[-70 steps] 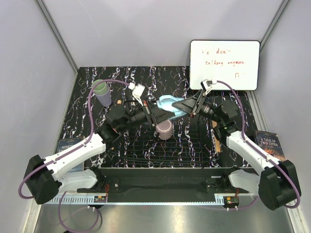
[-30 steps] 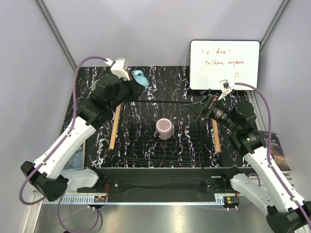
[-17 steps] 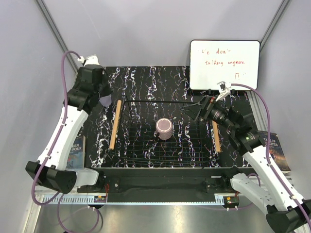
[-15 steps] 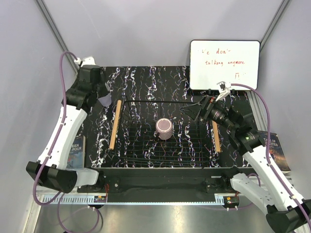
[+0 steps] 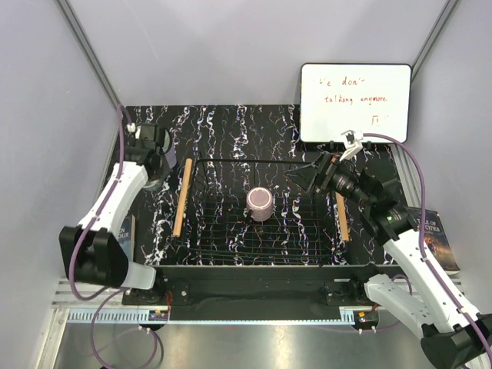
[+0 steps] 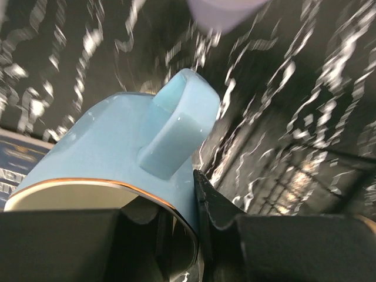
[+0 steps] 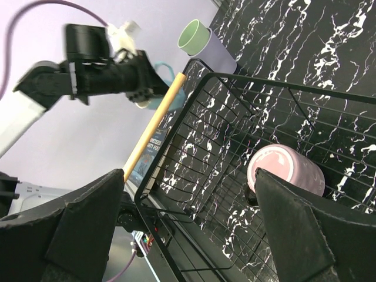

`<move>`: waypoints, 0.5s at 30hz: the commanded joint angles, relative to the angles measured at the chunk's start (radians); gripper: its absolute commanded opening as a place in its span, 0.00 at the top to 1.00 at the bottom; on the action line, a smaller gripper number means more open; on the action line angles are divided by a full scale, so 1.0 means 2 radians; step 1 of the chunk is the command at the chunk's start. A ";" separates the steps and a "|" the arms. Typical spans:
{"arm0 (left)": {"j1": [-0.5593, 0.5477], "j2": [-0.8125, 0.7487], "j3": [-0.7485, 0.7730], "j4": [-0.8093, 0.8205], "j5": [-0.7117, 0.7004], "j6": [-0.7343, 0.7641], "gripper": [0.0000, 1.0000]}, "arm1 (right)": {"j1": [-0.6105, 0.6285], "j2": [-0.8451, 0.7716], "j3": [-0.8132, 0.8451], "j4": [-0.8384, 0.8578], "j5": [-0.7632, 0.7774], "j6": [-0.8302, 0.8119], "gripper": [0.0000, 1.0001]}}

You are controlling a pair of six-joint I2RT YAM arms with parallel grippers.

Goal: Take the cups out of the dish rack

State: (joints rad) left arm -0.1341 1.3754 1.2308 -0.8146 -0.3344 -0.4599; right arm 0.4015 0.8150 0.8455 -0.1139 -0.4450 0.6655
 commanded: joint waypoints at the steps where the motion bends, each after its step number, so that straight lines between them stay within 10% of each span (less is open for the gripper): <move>1: 0.013 0.013 -0.011 0.070 0.030 -0.015 1.00 | 0.001 0.000 -0.002 0.004 0.005 0.002 0.00; 15: 0.053 0.095 -0.033 0.106 0.114 -0.042 1.00 | 0.001 0.017 0.000 0.000 0.007 0.006 0.00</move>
State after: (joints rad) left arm -0.0448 1.5494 1.1606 -0.6788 -0.1570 -0.5228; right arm 0.4015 0.8413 0.8371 -0.1226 -0.4446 0.6739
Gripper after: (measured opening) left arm 0.194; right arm 0.994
